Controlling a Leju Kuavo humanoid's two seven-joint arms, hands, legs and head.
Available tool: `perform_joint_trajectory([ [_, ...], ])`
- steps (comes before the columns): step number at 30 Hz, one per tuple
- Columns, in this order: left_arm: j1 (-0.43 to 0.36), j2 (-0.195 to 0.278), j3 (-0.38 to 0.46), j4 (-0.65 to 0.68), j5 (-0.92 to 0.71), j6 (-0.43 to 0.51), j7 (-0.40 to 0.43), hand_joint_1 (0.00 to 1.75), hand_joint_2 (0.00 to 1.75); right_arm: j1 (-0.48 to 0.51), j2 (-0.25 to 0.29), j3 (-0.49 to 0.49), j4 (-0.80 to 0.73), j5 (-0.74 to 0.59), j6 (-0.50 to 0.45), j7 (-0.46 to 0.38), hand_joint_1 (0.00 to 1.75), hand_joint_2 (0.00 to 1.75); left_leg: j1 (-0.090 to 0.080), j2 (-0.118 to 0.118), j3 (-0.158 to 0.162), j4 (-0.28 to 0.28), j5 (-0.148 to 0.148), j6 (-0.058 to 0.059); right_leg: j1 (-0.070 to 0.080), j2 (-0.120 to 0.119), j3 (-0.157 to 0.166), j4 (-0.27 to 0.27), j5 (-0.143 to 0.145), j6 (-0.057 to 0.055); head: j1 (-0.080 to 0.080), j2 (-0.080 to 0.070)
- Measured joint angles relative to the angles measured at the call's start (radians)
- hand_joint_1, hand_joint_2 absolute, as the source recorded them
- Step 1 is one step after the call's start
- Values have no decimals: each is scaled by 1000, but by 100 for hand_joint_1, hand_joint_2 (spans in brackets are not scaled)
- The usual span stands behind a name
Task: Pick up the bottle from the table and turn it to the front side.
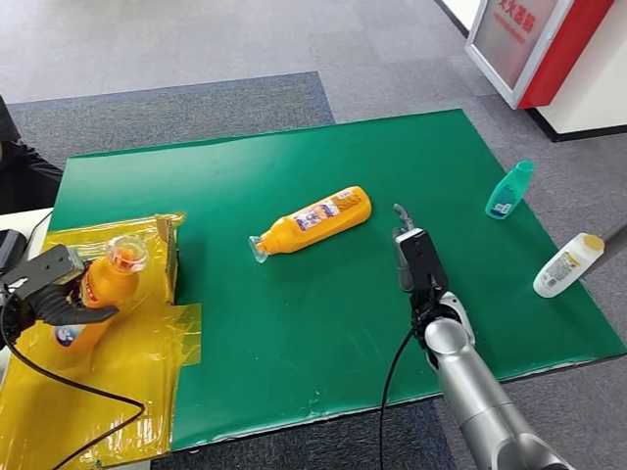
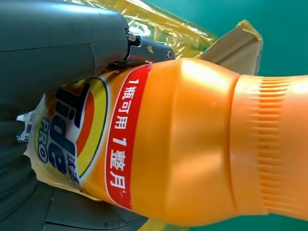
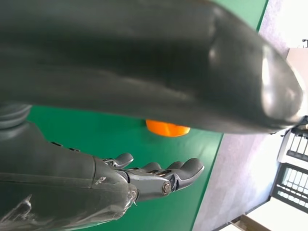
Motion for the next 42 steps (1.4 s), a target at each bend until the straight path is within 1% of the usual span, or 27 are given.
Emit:
perform_joint_trajectory([
  [3,28,30,2,-13,-17,-9,5,175,175,-3,5,0,10,0,-2,4,0,0,0,1,4,-2,-1,-1,0,1,3,0,0,-1,0,0],
  [6,66,78,8,-38,-32,-20,19,175,175,-3,8,0,23,0,-4,4,0,0,-1,3,11,-4,-1,-2,0,4,7,0,-1,-3,0,0],
  [7,80,96,12,-48,-39,-25,24,154,175,-3,10,0,26,0,-4,4,0,0,-1,4,13,-6,-1,-2,0,4,8,0,-1,-3,0,0],
  [10,125,156,23,-74,-70,-45,34,23,175,-5,15,2,36,0,-3,6,0,0,-2,5,18,-9,-1,-5,-1,6,10,0,-2,-6,0,0],
  [11,141,176,25,-81,-92,-48,38,0,175,-6,17,2,40,0,-3,6,0,0,-2,5,19,-11,0,-7,-1,6,10,0,-2,-7,0,0],
  [14,204,224,24,-89,-170,-46,48,0,175,-8,21,3,47,1,-3,9,0,0,-1,7,19,-13,2,-10,0,7,6,0,-1,-10,-1,0],
  [16,240,241,23,-89,-191,-45,50,0,175,-8,22,3,51,1,-3,9,0,0,1,6,16,-13,3,-11,2,6,5,0,-1,-10,0,0],
  [18,258,252,23,-89,-199,-45,50,0,175,-9,25,3,54,1,-3,10,0,0,1,5,15,-13,3,-12,2,4,5,0,-2,-11,0,0],
  [22,270,265,22,-89,-222,-50,45,0,0,-12,29,4,59,1,-1,10,0,0,1,4,14,-13,3,-12,2,4,4,0,-2,-11,0,0],
  [27,274,262,23,-89,-267,-28,27,0,0,-12,30,4,61,3,1,10,0,0,1,4,14,-13,3,-12,2,3,4,0,-2,-11,0,0],
  [31,269,233,29,-81,-299,22,8,0,0,-5,31,4,61,6,1,11,0,0,1,4,13,-13,3,-11,2,3,3,0,-2,-11,0,0],
  [36,225,148,63,-46,-340,101,-19,0,0,12,31,4,52,13,3,12,0,0,1,3,13,-13,4,-11,2,3,3,0,-1,-11,0,0],
  [42,129,41,123,-13,-354,174,-42,0,0,27,31,3,39,19,6,12,0,0,1,3,12,-12,4,-11,1,3,2,0,0,-11,0,0],
])
